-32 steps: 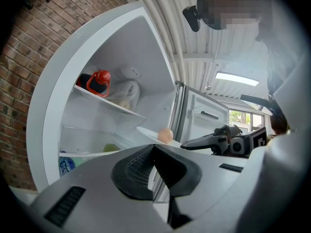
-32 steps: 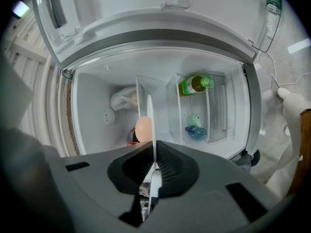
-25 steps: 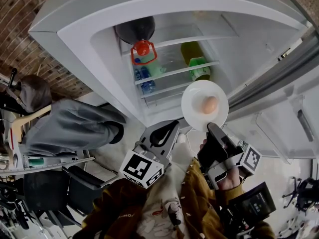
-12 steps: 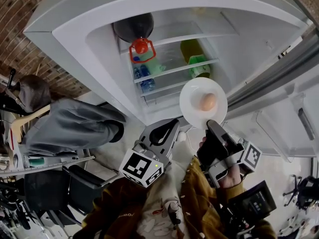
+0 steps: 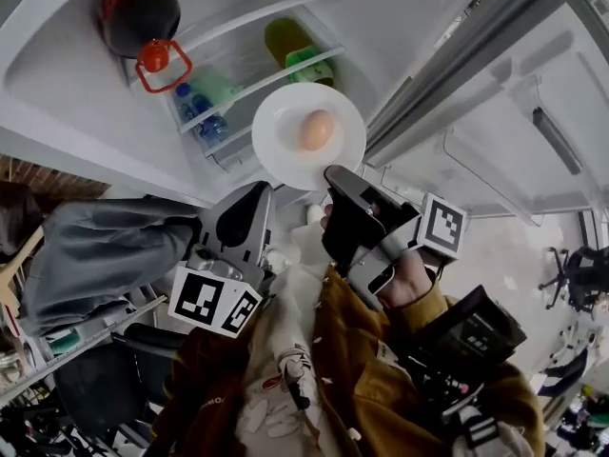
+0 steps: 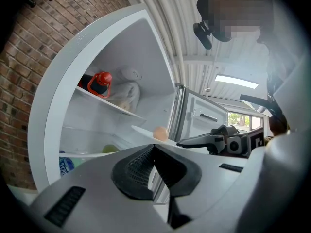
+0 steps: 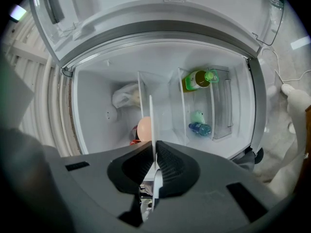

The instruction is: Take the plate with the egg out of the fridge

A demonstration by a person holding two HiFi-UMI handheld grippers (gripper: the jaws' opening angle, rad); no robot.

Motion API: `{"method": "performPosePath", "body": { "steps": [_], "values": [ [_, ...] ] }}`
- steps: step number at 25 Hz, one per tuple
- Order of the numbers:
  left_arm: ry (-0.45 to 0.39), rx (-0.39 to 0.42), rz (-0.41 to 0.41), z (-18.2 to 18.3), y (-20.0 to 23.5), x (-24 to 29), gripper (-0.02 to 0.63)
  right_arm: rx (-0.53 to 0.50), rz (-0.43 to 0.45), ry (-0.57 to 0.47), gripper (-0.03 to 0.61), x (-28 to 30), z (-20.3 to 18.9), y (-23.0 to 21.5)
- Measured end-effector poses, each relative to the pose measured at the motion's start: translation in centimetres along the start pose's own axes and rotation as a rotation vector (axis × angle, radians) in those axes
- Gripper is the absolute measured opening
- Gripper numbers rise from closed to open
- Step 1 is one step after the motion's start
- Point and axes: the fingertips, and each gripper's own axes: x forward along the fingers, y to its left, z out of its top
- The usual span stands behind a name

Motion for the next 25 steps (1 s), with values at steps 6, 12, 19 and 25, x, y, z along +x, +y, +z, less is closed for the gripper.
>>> {"method": "performPosePath", "body": {
  "steps": [6, 12, 19, 25],
  "values": [
    [0.014, -0.008, -0.012, -0.62, -0.63, 0.11, 0.008, 0.008, 0.01, -0.006, 0.023, -0.44, -0.09, 0.13],
    [0.021, -0.021, -0.017, -0.92, -0.61, 0.08, 0.008, 0.012, 0.01, -0.024, 0.025, -0.65, 0.08, 0.01],
    [0.02, -0.025, -0.013, -0.98, -0.64, -0.04, 0.008, -0.02, 0.003, -0.03, 0.023, -0.82, 0.11, 0.14],
    [0.021, -0.019, -0.016, -1.07, -0.72, 0.03, 0.008, -0.009, 0.01, -0.031, 0.023, -0.91, 0.01, 0.18]
  ]
}}
